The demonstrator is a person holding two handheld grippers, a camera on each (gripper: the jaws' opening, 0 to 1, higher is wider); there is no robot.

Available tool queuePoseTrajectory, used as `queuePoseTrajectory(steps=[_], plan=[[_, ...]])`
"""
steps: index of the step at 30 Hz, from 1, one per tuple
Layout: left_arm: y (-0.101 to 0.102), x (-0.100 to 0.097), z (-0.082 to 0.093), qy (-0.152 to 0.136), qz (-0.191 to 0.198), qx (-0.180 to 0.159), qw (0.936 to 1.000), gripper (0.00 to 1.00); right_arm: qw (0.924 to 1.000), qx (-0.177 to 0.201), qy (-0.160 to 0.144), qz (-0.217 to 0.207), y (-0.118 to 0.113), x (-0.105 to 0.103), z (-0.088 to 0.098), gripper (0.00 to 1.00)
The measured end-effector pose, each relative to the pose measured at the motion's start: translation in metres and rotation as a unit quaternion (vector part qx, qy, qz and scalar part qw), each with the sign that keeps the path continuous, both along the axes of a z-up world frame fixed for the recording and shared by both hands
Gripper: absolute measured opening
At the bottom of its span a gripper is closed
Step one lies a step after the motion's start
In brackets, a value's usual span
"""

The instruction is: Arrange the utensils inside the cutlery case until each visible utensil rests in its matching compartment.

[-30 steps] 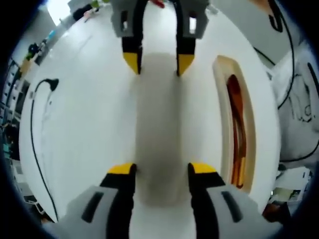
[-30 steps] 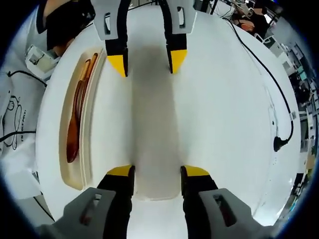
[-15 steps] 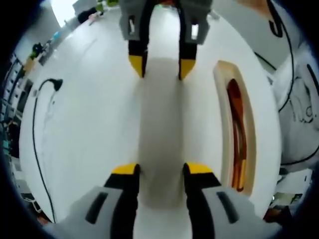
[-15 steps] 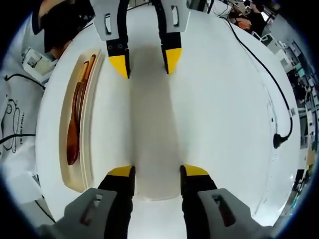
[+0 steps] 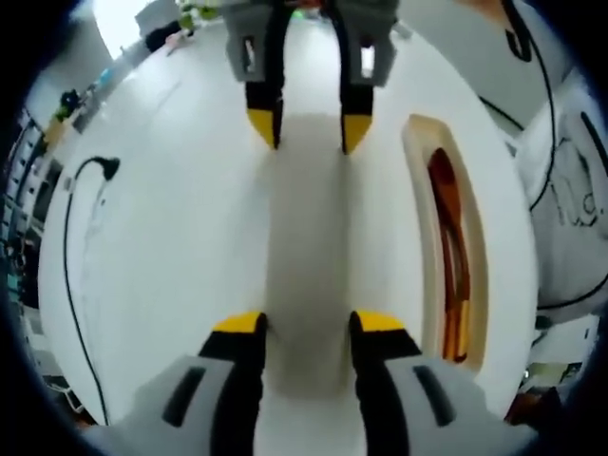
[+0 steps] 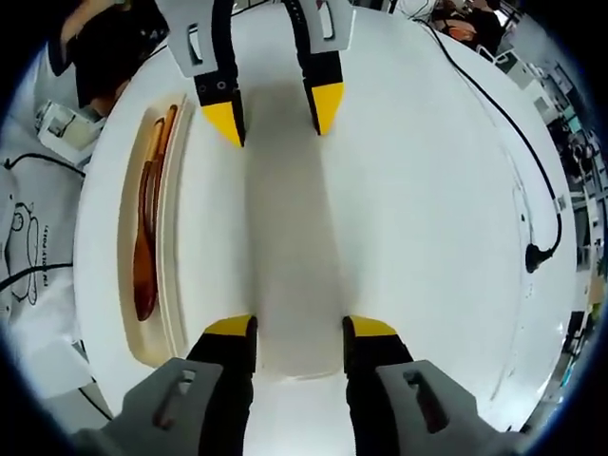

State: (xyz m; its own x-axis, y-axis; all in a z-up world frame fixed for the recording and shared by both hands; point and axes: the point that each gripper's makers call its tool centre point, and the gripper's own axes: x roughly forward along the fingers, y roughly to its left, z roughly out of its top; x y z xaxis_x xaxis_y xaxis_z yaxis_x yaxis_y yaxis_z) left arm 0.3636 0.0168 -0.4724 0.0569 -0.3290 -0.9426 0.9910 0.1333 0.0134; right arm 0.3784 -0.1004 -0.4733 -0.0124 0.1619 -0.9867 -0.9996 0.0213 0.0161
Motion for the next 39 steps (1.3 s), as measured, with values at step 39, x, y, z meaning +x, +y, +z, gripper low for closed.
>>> queuePoseTrajectory(steps=[39], plan=[[0.002, -0.017, 0.016, 0.0, -0.008, 0.011, 0.9999, 0.35, 0.9999, 0.006, -0.01, 0.006, -0.002, -0.019, 0.014, 0.35]])
